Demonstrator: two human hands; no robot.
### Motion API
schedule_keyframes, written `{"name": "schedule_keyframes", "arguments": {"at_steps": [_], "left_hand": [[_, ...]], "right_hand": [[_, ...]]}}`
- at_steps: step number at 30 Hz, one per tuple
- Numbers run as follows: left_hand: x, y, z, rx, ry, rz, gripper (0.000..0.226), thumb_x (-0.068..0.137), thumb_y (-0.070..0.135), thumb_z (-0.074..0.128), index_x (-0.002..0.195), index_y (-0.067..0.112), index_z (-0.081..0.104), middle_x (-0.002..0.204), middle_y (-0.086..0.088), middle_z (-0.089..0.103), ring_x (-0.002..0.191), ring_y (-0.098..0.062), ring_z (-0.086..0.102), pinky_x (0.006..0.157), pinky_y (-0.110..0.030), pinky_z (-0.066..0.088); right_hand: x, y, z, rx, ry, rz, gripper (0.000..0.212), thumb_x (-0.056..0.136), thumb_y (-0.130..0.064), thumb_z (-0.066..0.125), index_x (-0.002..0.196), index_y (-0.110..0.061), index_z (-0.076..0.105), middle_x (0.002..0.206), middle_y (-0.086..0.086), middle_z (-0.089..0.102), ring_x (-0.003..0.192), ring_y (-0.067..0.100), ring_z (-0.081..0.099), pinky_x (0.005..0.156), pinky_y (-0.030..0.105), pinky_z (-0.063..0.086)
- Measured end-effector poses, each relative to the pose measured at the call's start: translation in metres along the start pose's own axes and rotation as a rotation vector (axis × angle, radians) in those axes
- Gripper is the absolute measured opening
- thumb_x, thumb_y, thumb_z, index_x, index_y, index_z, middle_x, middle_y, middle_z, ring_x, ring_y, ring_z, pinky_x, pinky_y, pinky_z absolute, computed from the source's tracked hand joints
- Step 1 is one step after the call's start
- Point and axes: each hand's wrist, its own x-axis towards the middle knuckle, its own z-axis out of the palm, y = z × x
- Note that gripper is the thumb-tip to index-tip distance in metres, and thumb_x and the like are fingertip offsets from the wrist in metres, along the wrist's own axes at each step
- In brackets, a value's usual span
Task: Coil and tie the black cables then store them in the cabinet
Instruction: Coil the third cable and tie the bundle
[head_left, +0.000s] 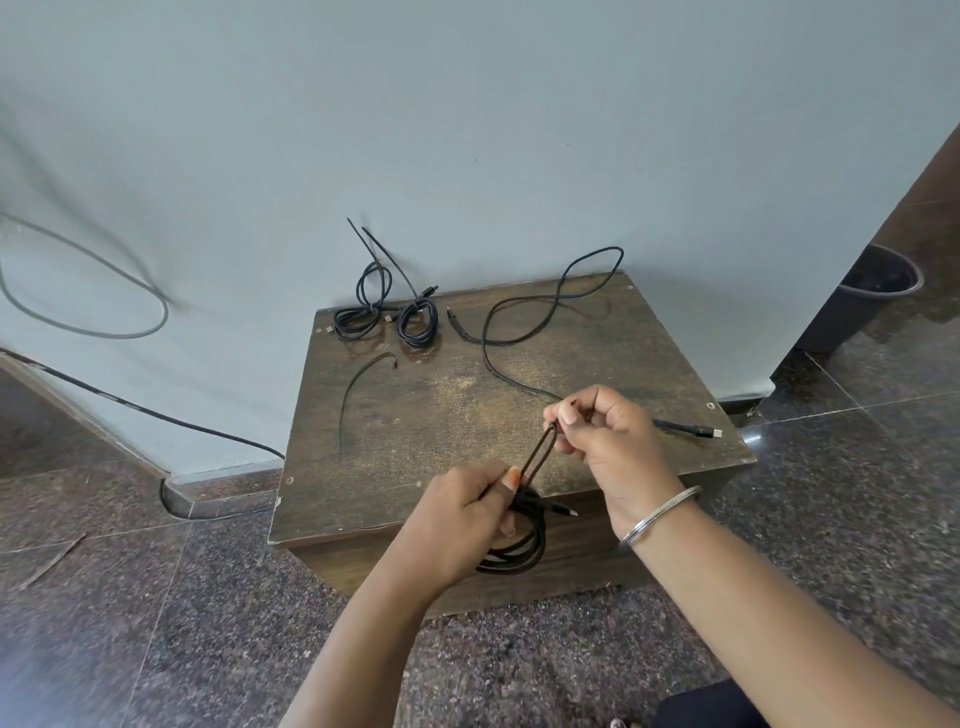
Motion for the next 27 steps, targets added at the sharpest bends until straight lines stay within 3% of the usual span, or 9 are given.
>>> {"name": "schedule_keyframes", "arguments": {"at_steps": [3,6,10,14,18,22,25,27], "left_hand": [[0.0,-0.002,0.0,-0.041,-0.034,0.0,0.039,0.1,0.027,0.042,0.082,0.002,0.065,0.055,0.005,0.058,0.052,-0.011,0.046,0.059,-0.03,0.04],[0.0,-0.002,-0.001,-0.053,-0.094,-0.017,0.044,0.101,0.027,0.04,0.08,-0.004,0.063,0.055,-0.002,0.058,0.051,-0.013,0.045,0.059,-0.03,0.039],[0.0,0.001,-0.001,-0.018,-0.157,-0.033,0.047,0.101,0.027,0.04,0.061,0.007,0.054,0.052,0.001,0.058,0.051,-0.013,0.045,0.061,-0.029,0.04],[-0.007,-0.001,-0.002,0.003,-0.322,-0.083,0.044,0.101,0.027,0.041,0.066,0.005,0.057,0.05,0.002,0.055,0.043,-0.008,0.04,0.053,-0.024,0.035],[-0.015,0.004,-0.002,-0.089,-0.397,-0.093,0.047,0.101,0.03,0.039,0.058,0.015,0.051,0.054,-0.002,0.054,0.043,-0.008,0.034,0.046,-0.021,0.03],[-0.013,0.006,-0.006,-0.298,-0.381,-0.121,0.037,0.101,0.026,0.041,0.076,0.004,0.058,0.062,-0.007,0.057,0.04,-0.004,0.032,0.044,-0.016,0.027],[-0.012,0.005,-0.002,-0.341,-0.317,-0.113,0.034,0.098,0.031,0.046,0.087,0.006,0.066,0.07,-0.004,0.064,0.043,-0.005,0.031,0.045,-0.02,0.024],[-0.01,0.004,0.001,-0.34,-0.244,-0.109,0.029,0.095,0.032,0.052,0.095,0.011,0.071,0.069,0.001,0.067,0.041,0.001,0.036,0.044,-0.012,0.027]], "right_hand": [[0.004,0.006,0.0,-0.016,0.064,0.009,0.023,0.089,0.002,0.056,0.07,-0.011,0.059,0.079,0.001,0.069,0.074,0.012,0.06,0.067,0.022,0.05],[0.008,0.011,0.0,-0.03,0.134,0.048,0.025,0.088,0.003,0.057,0.068,-0.012,0.059,0.076,0.0,0.068,0.074,0.012,0.06,0.072,0.028,0.05],[0.008,0.022,0.004,-0.091,0.187,0.082,0.03,0.086,0.002,0.057,0.062,-0.016,0.059,0.071,0.001,0.067,0.07,0.015,0.058,0.07,0.035,0.048],[0.019,0.019,-0.004,0.016,0.267,0.153,0.032,0.085,0.008,0.048,0.063,-0.014,0.053,0.069,0.004,0.062,0.067,0.016,0.055,0.06,0.027,0.045],[0.029,0.009,-0.018,0.171,0.328,0.21,0.03,0.089,0.006,0.045,0.066,-0.013,0.051,0.073,0.004,0.062,0.07,0.013,0.058,0.058,0.021,0.047],[0.026,0.005,-0.016,0.303,0.316,0.279,0.027,0.092,0.002,0.046,0.072,-0.014,0.055,0.073,0.003,0.065,0.066,0.012,0.064,0.058,0.023,0.051],[0.02,0.0,-0.015,0.457,0.243,0.262,0.019,0.096,-0.007,0.045,0.083,-0.015,0.056,0.065,0.001,0.07,0.06,0.013,0.069,0.056,0.024,0.055],[0.015,-0.004,-0.014,0.484,0.135,0.21,0.013,0.095,-0.013,0.051,0.086,-0.018,0.057,0.065,-0.001,0.069,0.061,0.013,0.068,0.056,0.023,0.054]]}}
